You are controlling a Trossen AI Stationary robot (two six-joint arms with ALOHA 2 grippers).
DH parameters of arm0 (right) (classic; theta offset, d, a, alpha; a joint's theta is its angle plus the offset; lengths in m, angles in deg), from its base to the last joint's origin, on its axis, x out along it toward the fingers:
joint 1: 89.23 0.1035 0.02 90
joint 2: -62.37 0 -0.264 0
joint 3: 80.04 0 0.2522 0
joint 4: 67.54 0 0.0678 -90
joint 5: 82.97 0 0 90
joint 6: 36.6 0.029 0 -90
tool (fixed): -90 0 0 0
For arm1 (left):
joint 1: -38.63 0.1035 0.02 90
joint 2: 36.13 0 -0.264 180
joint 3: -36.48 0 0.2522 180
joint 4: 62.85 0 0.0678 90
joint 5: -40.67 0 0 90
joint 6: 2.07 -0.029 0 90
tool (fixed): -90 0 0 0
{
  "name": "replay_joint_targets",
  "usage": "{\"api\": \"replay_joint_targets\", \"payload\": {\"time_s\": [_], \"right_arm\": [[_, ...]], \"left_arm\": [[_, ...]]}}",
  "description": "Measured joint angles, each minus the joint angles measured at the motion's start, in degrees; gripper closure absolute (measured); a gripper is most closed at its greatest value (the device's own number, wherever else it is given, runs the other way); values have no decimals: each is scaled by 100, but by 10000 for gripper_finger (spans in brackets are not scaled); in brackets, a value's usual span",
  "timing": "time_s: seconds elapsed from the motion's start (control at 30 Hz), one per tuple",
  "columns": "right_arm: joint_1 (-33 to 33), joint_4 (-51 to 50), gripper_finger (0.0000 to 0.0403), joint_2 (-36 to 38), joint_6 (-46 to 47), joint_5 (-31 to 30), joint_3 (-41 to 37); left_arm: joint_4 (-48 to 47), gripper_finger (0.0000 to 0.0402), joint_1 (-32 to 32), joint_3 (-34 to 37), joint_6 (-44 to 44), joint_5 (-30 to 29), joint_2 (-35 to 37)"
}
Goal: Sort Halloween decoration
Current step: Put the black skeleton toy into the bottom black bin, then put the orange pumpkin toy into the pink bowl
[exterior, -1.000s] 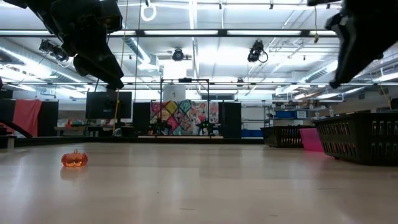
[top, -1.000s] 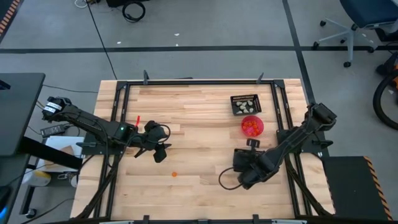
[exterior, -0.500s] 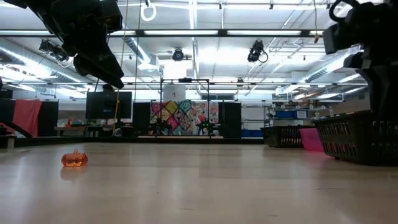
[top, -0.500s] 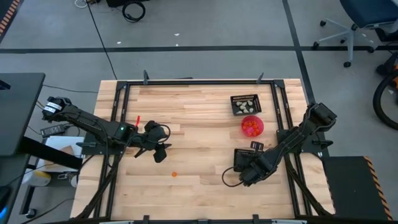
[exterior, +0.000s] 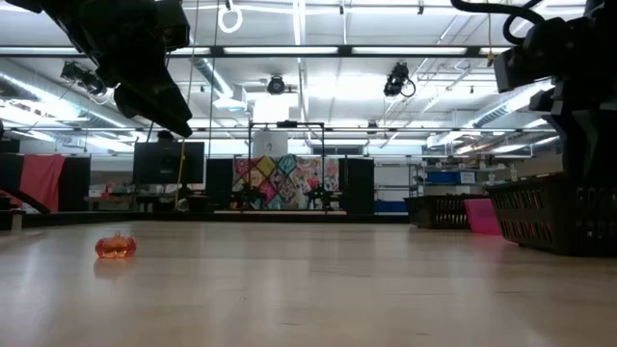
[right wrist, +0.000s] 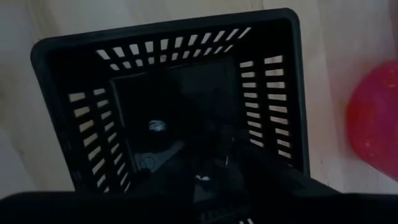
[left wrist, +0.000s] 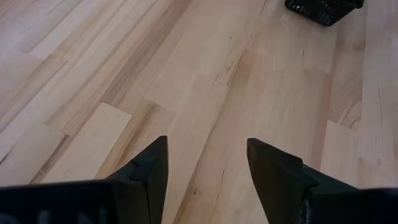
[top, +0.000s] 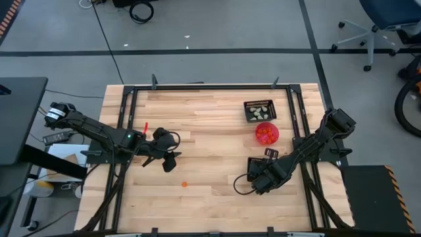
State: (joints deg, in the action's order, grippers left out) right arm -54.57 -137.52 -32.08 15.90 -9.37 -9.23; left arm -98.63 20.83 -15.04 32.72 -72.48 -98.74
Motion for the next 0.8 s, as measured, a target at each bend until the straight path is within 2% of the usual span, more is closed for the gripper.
{"api": "replay_joint_targets", "payload": {"time_s": [0.27, 0.5, 0.6, 0.8], "right_arm": [[0, -37, 269, 0, -105, -58, 200], [2, -21, 269, 4, -448, -912, 770], [-4, 532, 269, 7, -787, -1253, 848], [-156, 2425, 269, -3, -1892, -1349, 706]], "left_arm": [[0, 209, -1, 0, 0, 0, 0], [0, 209, 0, 0, 0, 0, 0], [0, 209, 0, 0, 1, 0, 0], [0, 209, -1, 0, 1, 0, 0]]}}
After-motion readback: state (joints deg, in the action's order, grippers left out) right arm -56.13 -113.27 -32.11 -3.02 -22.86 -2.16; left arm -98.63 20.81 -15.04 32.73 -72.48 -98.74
